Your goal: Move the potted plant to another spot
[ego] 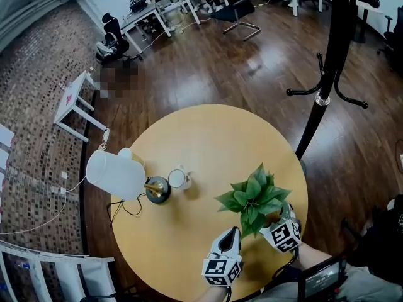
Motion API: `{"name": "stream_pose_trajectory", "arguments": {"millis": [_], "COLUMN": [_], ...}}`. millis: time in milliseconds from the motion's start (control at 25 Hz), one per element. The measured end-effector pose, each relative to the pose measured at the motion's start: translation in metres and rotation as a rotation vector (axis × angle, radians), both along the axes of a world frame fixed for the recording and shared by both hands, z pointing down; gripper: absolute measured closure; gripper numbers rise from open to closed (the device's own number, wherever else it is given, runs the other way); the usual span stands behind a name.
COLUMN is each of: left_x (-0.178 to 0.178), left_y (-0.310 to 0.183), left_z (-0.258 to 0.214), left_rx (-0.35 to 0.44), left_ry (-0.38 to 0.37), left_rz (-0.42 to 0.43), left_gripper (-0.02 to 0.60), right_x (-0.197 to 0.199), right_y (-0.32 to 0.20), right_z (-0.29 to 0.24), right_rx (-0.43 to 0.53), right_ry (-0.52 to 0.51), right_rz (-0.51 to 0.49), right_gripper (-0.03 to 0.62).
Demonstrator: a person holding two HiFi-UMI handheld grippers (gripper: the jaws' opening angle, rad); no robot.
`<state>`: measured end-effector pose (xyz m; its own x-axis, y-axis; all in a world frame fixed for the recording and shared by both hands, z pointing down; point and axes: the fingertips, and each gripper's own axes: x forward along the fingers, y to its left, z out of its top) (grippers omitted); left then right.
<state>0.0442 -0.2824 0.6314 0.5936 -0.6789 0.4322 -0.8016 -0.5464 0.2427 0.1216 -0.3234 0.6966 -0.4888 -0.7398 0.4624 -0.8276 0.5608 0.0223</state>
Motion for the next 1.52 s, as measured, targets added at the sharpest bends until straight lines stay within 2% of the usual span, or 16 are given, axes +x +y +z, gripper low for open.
{"name": "stream_pose_trajectory", "arguments": {"millis": [280,480,840,1080,1520], "left_x": [0.0,0.0,-0.021,-0.046,-0.062], "left_y": [0.024,0.042,0.097,0.151,0.264], "left_z": [-0.009,-0.024,-0.074,-0.1,-0.14], "left_rx": [0.019,0.055,0.173,0.224,0.296], "left_ry": [0.008,0.031,0.094,0.115,0.174], "left_rz": [-0.003,0.012,0.014,0.003,0.011], "left_gripper": [0.591,0.591,0.591,0.591,0.591], "right_x": [0.013,0.004,-0.032,-0.064,-0.088], "right_y": [0.033,0.06,0.126,0.191,0.318], "right_z": [-0.021,-0.057,-0.136,-0.175,-0.206], "right_rx": [-0.001,0.049,0.163,0.208,0.189], "right_ry": [-0.017,-0.041,-0.09,-0.091,-0.121], "right_rz": [0.013,-0.009,-0.039,-0.065,-0.071], "right_gripper": [0.091,0.162,0.461,0.579,0.586]}}
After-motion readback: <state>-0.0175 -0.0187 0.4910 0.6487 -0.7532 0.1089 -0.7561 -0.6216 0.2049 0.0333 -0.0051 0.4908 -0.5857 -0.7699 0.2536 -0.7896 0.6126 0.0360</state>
